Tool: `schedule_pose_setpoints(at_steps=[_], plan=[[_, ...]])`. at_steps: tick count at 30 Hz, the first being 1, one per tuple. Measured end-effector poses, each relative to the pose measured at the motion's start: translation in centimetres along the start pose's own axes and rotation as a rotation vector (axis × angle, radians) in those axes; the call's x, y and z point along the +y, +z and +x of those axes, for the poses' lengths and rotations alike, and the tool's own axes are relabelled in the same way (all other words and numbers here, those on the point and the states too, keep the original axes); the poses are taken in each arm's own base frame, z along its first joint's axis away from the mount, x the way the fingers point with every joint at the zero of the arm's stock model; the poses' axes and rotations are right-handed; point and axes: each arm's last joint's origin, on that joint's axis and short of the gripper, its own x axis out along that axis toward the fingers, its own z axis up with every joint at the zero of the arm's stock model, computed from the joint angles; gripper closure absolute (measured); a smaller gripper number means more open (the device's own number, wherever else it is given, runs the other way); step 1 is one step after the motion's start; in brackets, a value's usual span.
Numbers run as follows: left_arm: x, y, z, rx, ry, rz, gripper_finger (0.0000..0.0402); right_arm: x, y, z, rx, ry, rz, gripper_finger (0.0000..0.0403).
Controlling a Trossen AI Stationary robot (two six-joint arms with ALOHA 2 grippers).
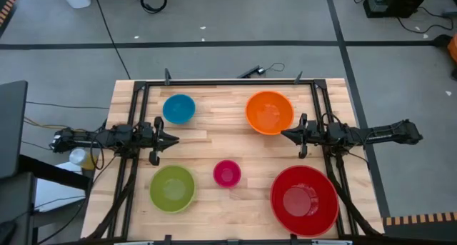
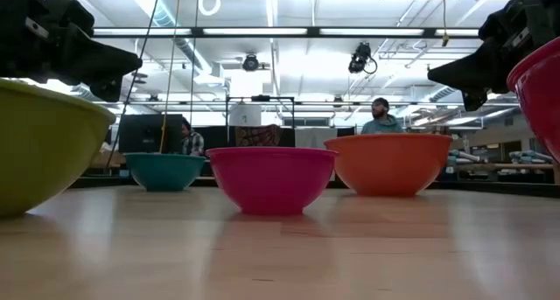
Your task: Nest bowls inside each other
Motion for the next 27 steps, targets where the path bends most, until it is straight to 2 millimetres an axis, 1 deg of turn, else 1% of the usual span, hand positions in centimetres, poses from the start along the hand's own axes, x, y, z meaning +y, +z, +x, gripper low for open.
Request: schedule_pose_setpoints(at_steps=[5,7,9,11,14,16,19,22,27], plan=[[0.0,0.0,0.0,0.0,0.0,0.0,0.0347,0.0,0.0,0.0,-0.001,0.0,-0.008,0.0389],[0.0,0.0,0.0,0.0,0.0,0.0,0.0347,0.0,0.3,0.0,-0.028,-0.013,-0.111,0.0389],[0.0,0.0,0.0,0.0,0.0,0.0,0.0347,0.1,1.0,-0.1,-0.104,-0.027,-0.186,0.0389],[0.0,0.0,0.0,-0.003,0.0,0.0,0.0347,0.2,1.8,-0.2,-0.183,-0.015,-0.134,0.0389],[0.0,0.2,0.0,-0.02,-0.002,-0.005,0.0347,0.3,2.9,-0.4,-0.297,0.026,0.055,0.0389],[0.0,0.3,0.0,-0.033,-0.004,-0.007,0.0347,0.4,3.5,-0.6,-0.36,0.042,0.141,0.0389],[-0.1,0.7,0.0,-0.07,-0.007,-0.011,0.0347,0.2,4.1,-0.9,-0.433,-0.033,0.123,0.0389],[-0.1,1.0,-0.1,-0.105,-0.01,-0.014,0.0347,0.0,4.2,-0.9,-0.445,-0.099,0.069,0.0389],[-0.1,1.3,-0.1,-0.132,-0.014,-0.025,0.0347,0.0,4.2,-1.0,-0.452,-0.105,0.113,0.0389]])
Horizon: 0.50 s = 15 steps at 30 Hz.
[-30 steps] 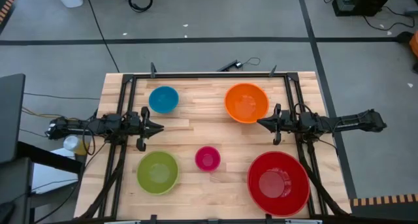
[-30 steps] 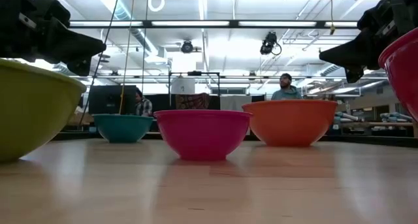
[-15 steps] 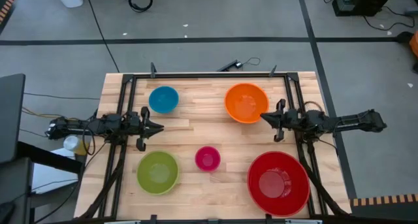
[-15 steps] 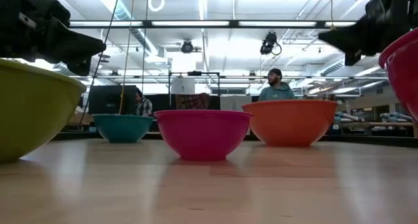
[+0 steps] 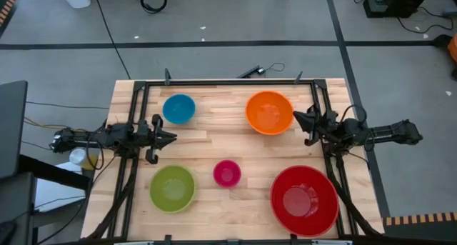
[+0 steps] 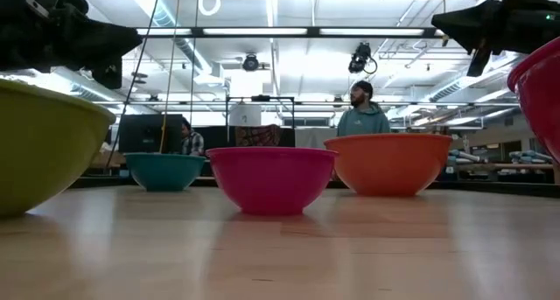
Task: Nest bowls inside each other
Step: Stack the orange bowl on top of the red bowl
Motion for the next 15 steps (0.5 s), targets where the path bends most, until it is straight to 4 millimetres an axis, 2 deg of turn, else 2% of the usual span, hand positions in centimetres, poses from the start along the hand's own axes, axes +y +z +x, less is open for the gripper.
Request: schedule_pose_setpoints(at_steps=[6,8,12,15], plan=[[0.0,-0.1,0.0,0.007,0.001,0.001,0.0347,-0.1,0.5,0.0,-0.051,-0.026,0.054,0.0389],[0.0,-0.1,0.0,0.007,0.001,0.001,0.0347,-0.2,0.2,0.0,-0.032,-0.076,0.154,0.0389],[0.1,0.0,0.0,-0.003,0.04,-0.014,0.0347,0.0,-1.5,0.5,0.265,-0.105,0.25,0.0378],[0.2,-0.1,0.1,0.009,0.058,-0.025,0.034,0.5,-1.9,0.9,0.493,-0.129,0.308,0.0357]])
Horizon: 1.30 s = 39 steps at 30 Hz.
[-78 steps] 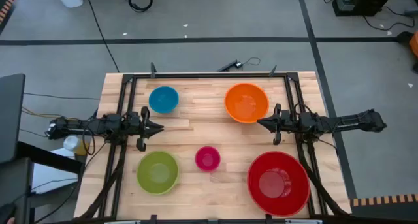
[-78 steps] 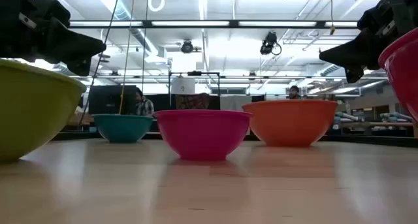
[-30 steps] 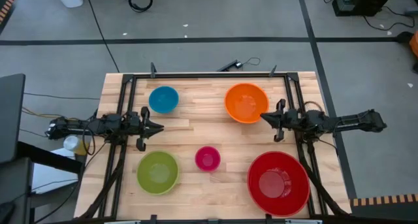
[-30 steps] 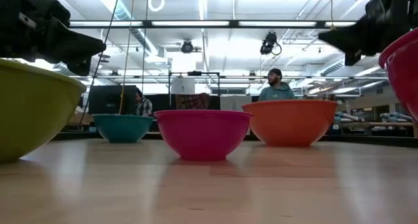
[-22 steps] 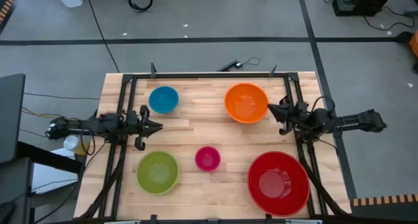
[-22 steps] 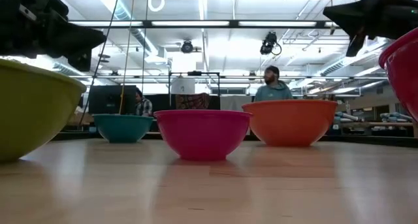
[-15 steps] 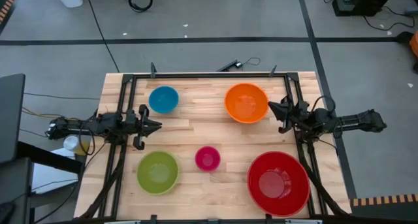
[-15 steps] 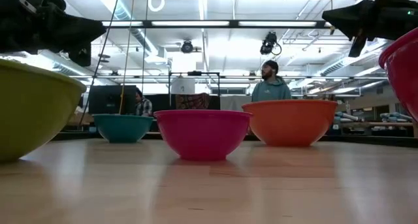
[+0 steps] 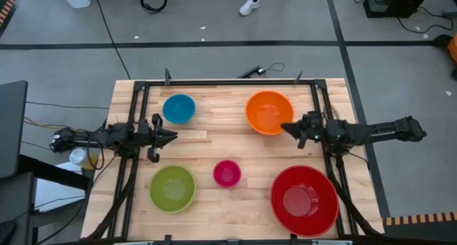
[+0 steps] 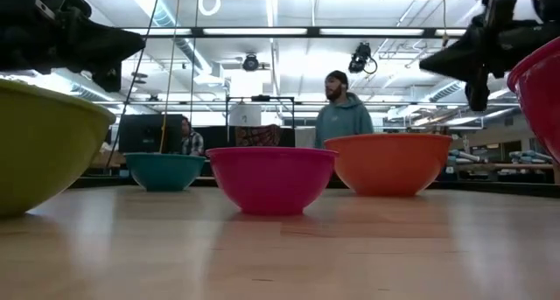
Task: Nest bowls inside each other
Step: Stack the orange bowl on top of the red bowl
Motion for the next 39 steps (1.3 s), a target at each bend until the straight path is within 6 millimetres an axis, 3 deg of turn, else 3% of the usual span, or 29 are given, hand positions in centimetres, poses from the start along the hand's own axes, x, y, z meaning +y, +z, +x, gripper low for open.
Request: schedule_pose_setpoints(at_steps=[6,12,20,31,39], plan=[[0.2,-0.5,0.3,0.049,0.059,0.012,0.0305,3.2,2.8,0.6,0.135,-0.017,-0.053,0.0304],[0.4,-0.8,0.6,0.079,0.148,0.036,0.0285,4.2,5.2,1.7,0.102,-0.316,-0.123,0.0264],[0.7,-1.2,0.7,0.102,0.258,0.052,0.0282,2.1,6.9,3.7,0.23,-0.678,-0.12,0.0244],[0.9,-1.5,0.6,0.128,0.293,0.055,0.0282,-2.1,9.6,6.7,0.401,-0.816,-0.041,0.0205],[1.0,-1.6,0.6,0.154,0.313,0.112,0.0282,-3.5,12.5,7.4,0.466,-0.93,-0.016,0.0161]])
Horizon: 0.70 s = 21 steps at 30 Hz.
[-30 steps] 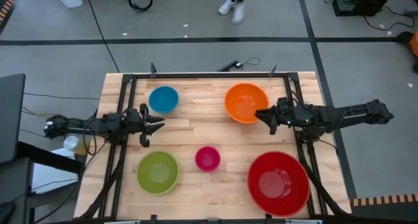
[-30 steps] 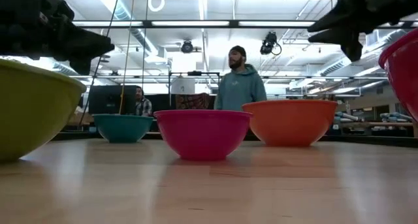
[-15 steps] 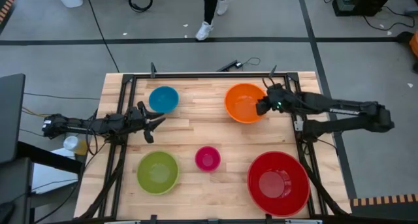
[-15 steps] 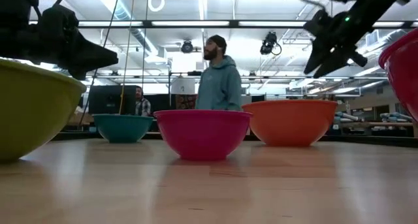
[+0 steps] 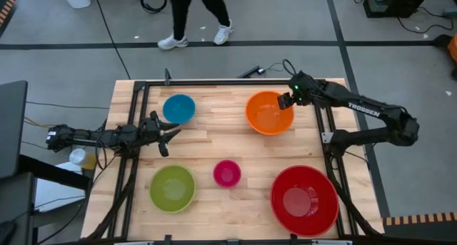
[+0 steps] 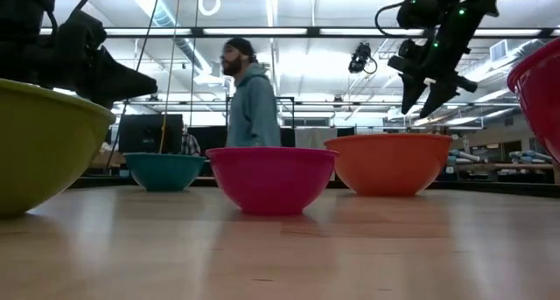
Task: Nest bowls inside each other
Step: Stack the orange bowl on top of the red bowl
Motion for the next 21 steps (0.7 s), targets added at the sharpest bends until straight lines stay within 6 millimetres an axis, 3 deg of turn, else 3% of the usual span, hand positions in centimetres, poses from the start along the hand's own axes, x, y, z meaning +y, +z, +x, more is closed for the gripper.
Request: schedule_pose_setpoints(at_steps=[6,13,17,21], plan=[[0.3,0.0,0.1,0.001,0.041,0.035,0.0282,0.1,0.2,0.7,0.088,0.012,-0.005,0.013],[1.1,-0.5,0.8,0.063,0.099,0.054,0.0282,0.2,-1.3,4.3,0.205,-0.101,-0.044,0.0128],[1.3,-0.9,1.0,0.101,0.12,0.051,0.0282,0.4,-1.7,6.0,0.265,-0.141,-0.064,0.0157],[1.4,-1.0,1.1,0.11,0.125,0.047,0.0282,0.5,-2.0,7.3,0.316,-0.171,-0.09,0.022]])
